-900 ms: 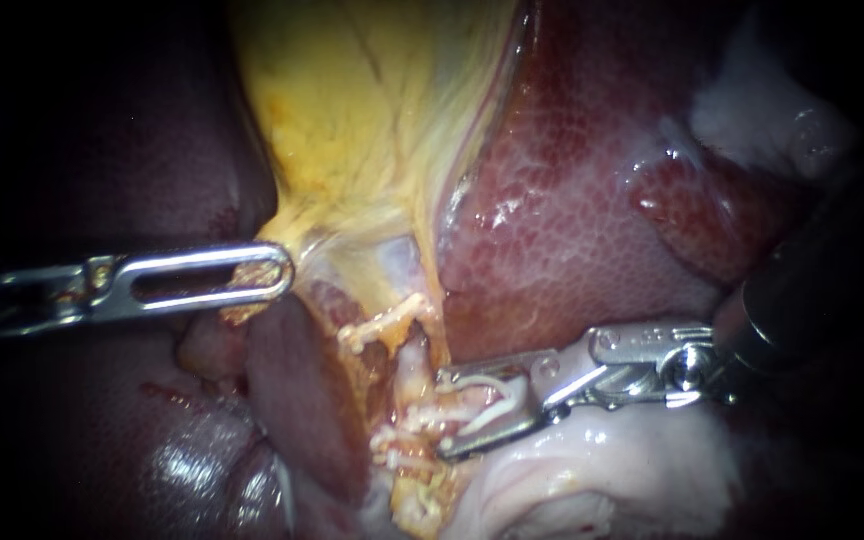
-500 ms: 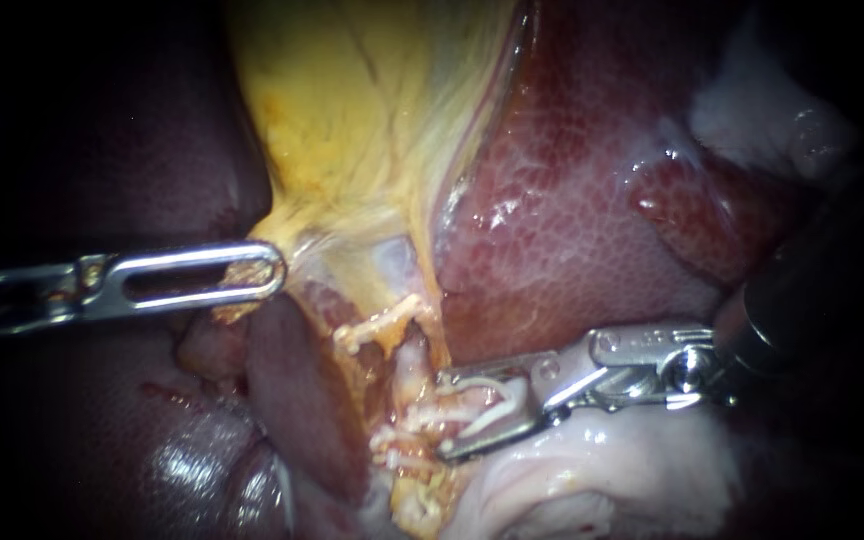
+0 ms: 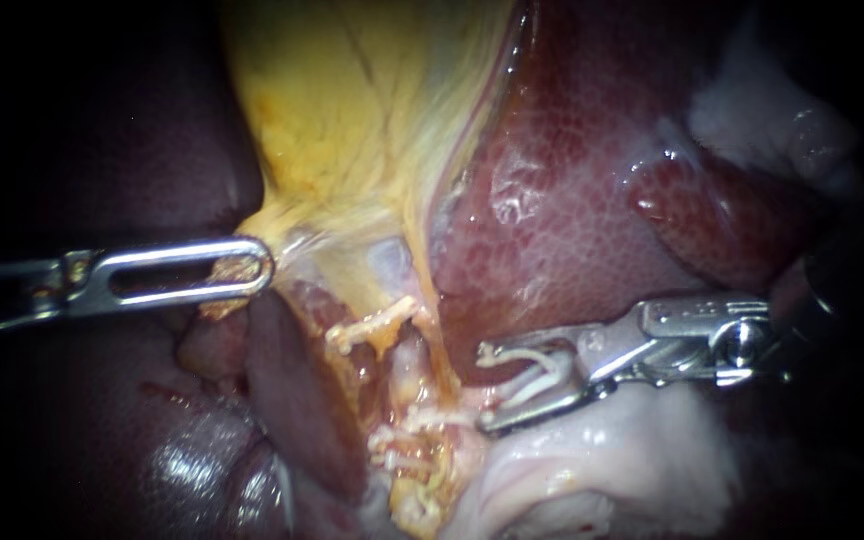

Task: Clipping second clip right tube

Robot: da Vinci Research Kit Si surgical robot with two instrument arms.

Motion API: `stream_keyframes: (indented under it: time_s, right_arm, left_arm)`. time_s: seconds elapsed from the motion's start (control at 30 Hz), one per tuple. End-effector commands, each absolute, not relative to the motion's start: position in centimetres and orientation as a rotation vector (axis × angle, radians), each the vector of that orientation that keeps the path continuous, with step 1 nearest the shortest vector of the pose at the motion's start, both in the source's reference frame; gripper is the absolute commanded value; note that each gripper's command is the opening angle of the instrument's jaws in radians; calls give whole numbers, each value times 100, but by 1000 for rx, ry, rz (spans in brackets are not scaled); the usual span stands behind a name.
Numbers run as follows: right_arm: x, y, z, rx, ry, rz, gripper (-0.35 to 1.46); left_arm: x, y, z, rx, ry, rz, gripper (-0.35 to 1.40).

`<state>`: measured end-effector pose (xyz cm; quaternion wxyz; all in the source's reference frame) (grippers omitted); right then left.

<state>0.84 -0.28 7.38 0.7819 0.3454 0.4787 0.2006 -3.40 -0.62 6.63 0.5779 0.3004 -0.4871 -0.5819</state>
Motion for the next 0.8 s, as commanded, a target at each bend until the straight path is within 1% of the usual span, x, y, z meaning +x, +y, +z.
stream_keyframes:
  time_s: [0.03,0.23,0.47,0.6,0.73,0.8]
  right_arm:
    - [88,-30,740,745,1035,435,58]
    - [106,-31,748,733,1037,444,59]
    - [129,-42,763,717,1036,446,60]
    - [136,-48,767,709,1039,447,60]
    - [137,-54,772,726,1045,431,60]
    - [137,-58,773,753,1057,437,60]
  left_arm:
    - [-341,-63,663,702,-1140,-1362,-35]
    - [-341,-63,661,701,-1140,-1363,-35]
    - [-341,-63,661,702,-1140,-1363,-35]
    - [-341,-63,661,702,-1140,-1363,-35]
    - [-340,-61,662,703,-1140,-1363,-35]
    - [-338,-60,664,703,-1139,-1363,-35]
